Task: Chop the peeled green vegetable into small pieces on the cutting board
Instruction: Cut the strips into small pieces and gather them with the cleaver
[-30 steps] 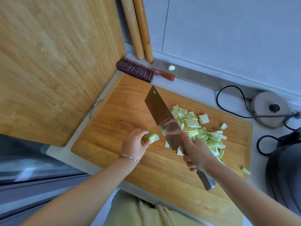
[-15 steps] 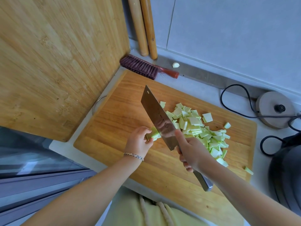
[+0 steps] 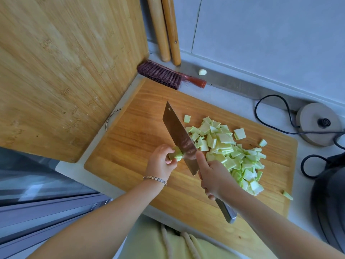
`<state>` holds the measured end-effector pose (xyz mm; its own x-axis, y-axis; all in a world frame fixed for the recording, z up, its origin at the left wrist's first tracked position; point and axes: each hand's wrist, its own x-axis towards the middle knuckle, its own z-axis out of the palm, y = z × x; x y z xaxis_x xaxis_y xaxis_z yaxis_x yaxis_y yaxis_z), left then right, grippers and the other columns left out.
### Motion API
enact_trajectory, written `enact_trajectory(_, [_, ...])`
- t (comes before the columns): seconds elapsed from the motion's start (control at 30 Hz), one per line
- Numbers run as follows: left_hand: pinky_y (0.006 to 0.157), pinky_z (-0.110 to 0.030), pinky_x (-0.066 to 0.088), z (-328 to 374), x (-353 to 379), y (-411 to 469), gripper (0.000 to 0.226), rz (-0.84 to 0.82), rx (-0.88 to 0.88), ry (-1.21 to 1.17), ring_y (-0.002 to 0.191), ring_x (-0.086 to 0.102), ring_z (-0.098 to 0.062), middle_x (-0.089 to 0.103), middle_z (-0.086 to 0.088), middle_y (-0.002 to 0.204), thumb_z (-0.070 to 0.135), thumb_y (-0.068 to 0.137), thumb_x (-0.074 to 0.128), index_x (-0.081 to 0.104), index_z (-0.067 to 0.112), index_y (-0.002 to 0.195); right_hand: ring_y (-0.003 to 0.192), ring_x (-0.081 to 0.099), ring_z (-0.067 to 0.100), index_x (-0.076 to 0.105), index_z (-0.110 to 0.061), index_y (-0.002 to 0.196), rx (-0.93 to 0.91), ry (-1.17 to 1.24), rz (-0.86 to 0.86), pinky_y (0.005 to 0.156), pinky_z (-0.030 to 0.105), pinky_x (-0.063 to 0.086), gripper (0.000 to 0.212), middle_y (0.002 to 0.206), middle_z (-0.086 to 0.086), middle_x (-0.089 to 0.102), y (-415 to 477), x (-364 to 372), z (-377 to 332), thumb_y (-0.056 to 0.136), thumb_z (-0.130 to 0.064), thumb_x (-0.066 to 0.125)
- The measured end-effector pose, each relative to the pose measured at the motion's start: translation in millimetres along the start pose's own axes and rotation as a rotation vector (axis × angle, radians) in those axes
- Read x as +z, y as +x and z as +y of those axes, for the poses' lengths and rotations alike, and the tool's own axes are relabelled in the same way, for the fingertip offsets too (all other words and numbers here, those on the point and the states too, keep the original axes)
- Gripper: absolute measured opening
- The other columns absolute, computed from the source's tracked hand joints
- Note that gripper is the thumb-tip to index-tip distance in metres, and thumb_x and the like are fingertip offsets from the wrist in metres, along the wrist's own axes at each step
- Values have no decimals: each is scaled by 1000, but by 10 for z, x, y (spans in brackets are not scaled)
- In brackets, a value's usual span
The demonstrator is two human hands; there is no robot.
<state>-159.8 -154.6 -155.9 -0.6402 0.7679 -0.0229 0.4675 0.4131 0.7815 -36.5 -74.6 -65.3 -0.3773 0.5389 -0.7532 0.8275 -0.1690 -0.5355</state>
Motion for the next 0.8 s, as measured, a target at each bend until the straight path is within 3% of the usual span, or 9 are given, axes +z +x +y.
enact_trajectory(0.1, [69, -9, 49, 8, -4, -7, 22, 1, -33, -20, 83, 56, -14, 63, -13, 100, -6, 68, 73, 64, -3, 87, 35, 37, 16, 43, -9, 69, 6, -24, 8, 45, 25, 36, 61, 46, 3, 38, 132, 160, 61, 92, -62, 22])
enact_trajectory(0.23, [64, 4, 44, -2, -7, -14, 19, 16, -59, -44, 83, 55, -11, 62, -11, 101, -7, 70, 71, 63, -2, 87, 46, 30, 18, 38, -12, 67, -54, 36, 91, 52, 32, 29, 55, 51, 1, 31, 200, 385, 187, 92, -59, 25])
enact_trajectory(0.47, [66, 2, 46, -31, 20, -9, 20, 27, -51, -101, 89, 56, -14, 62, -14, 105, -7, 68, 73, 65, -3, 86, 32, 25, 13, 33, -15, 57, 48, 271, 11, 39, 20, 24, 57, 42, -3, 28, 130, 152, 174, 94, -58, 29])
enact_trajectory(0.63, [73, -8, 49, -53, 46, -18, 20, 56, -44, -125, 88, 58, -17, 62, -16, 103, -9, 68, 72, 64, -4, 85, 32, 25, 14, 38, -13, 57, 24, 260, 14, 40, 20, 24, 58, 39, -3, 29, -29, -128, 21, 93, -58, 30])
enact_trajectory(0.8, [66, 0, 48, -67, 55, -16, 20, 54, -29, -117, 88, 56, -16, 62, -16, 103, -10, 67, 72, 64, -5, 84, 30, 27, 13, 40, -14, 53, -14, 207, 9, 39, 19, 26, 60, 38, -3, 30, -119, -147, -85, 93, -58, 30])
